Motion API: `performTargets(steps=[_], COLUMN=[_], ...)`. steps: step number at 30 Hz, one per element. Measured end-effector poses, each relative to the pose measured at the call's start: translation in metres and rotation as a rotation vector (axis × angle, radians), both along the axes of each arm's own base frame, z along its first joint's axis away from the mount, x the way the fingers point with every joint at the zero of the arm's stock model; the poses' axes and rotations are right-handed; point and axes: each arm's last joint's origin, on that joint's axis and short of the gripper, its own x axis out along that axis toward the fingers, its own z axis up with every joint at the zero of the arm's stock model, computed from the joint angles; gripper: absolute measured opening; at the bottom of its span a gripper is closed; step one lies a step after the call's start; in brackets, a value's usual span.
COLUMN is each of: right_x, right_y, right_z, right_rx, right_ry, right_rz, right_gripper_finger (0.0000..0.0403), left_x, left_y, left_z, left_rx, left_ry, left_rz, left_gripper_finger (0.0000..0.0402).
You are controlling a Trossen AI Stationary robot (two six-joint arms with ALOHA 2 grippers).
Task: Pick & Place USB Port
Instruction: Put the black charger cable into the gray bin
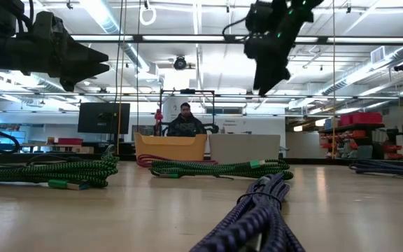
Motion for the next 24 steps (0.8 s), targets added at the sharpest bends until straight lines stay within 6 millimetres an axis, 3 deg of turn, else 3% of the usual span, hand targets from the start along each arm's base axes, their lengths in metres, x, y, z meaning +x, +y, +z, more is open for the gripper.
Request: performTargets(steps=[5, 11, 18, 24], right_x=[0.003, 0.014, 0.005, -0.017], right_y=[0.048, 0.115, 0.198, 0.248], right_z=[0.014, 0.016, -0.002, -0.024], right_rx=[0.234, 0.304, 0.356, 0.337], right_ry=[-0.073, -0.023, 0.134, 0.260], right_rz=[0.106, 0.203, 0.199, 0.105], right_gripper_finger=[0.0196, 0.0196, 0.0196, 0.0196], left_x=[0.000, 0.000, 0.000, 0.000], left_y=[0.000, 0.000, 0.000, 0.000], left_z=[0.000, 0.000, 0.000, 0.000], left_rx=[-0.007, -0.009, -0.015, -0.016], left_ry=[-0.003, -0.004, -0.006, -0.006], left_rz=[-0.001, -0.001, -0.002, -0.002], left_gripper_finger=[0.0174, 0.0174, 0.0174, 0.0174])
